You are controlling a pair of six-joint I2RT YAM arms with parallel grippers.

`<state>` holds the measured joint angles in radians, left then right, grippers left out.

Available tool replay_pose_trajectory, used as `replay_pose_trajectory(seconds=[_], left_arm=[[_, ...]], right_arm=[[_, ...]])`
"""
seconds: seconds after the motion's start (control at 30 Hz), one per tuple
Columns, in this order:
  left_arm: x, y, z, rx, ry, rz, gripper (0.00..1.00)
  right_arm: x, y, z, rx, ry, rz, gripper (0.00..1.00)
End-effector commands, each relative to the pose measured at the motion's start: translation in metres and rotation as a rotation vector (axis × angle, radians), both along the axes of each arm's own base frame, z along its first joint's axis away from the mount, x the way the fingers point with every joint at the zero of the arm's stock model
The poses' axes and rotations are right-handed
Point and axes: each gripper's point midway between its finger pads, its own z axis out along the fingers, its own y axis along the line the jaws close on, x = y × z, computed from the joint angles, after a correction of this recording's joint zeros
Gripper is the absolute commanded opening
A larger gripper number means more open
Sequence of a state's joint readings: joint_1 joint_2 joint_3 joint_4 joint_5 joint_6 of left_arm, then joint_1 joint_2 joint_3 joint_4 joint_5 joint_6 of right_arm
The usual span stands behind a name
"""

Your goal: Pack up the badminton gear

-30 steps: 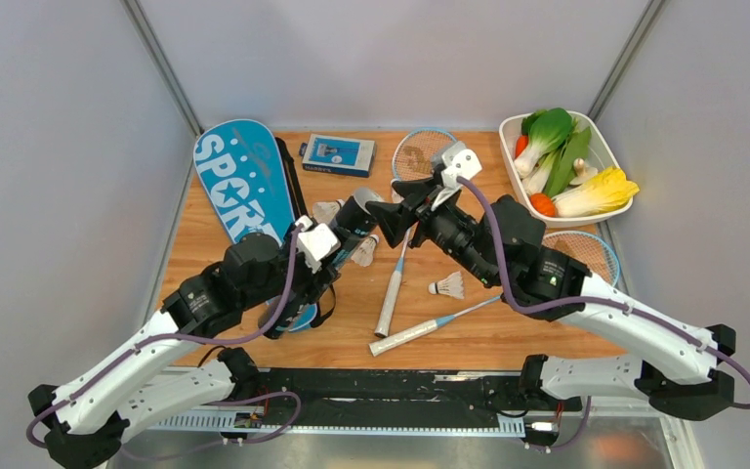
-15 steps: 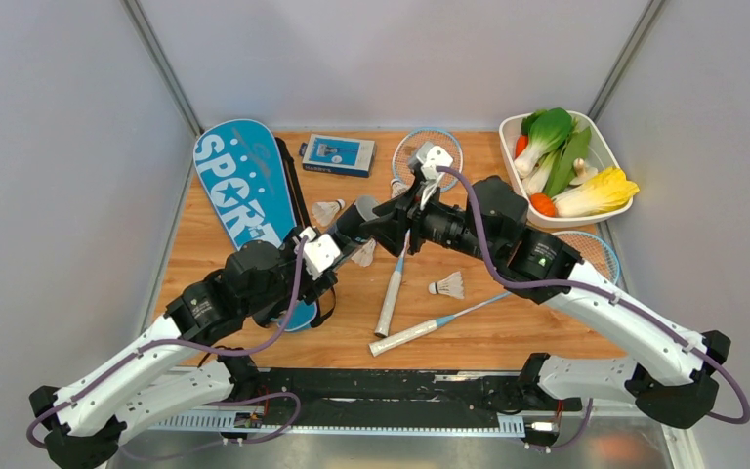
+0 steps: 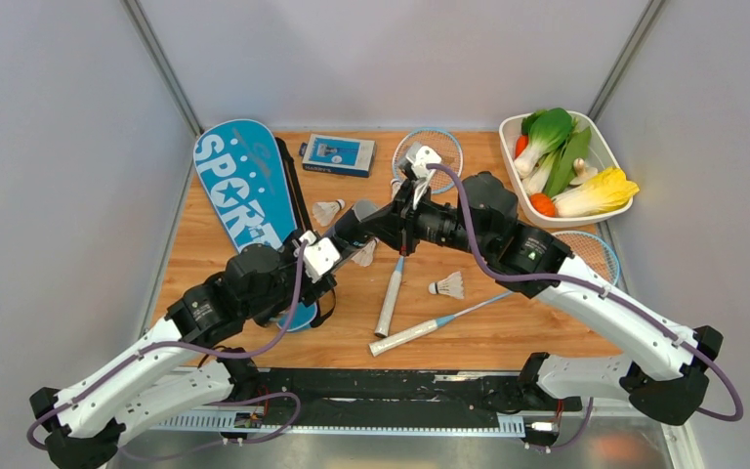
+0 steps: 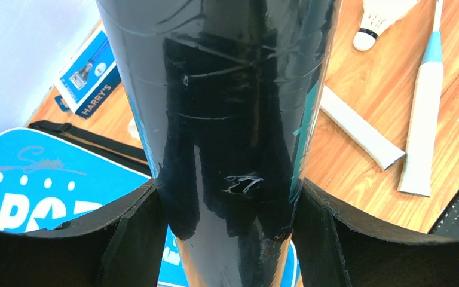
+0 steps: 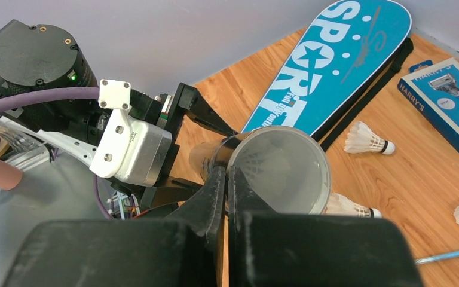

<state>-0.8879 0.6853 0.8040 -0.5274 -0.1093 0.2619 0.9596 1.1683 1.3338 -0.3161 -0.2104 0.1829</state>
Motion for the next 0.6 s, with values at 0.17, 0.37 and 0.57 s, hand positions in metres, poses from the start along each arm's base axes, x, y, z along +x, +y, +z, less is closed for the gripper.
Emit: replay_pose_trajectory(seconds=[0.17,0.37,0.57], left_arm=[[0.005,-0.002,0.037,-0.098,-0.147,-0.011,0.52],[0.008,0.002,0.031,-0.077,-0.138,0.017,0.51],[0.010,0.003,0.024,-0.055,-0.118,0.032,0.51]], right_arm=[[0.008,-0.014,0.021,0.072,0.010,0.037,0.00],[0.009,-0.026,0.045,0.119,-0.020,0.029,0.00],[0.009,-0.034,0.054,0.141,-0.030,0.020,0.00]])
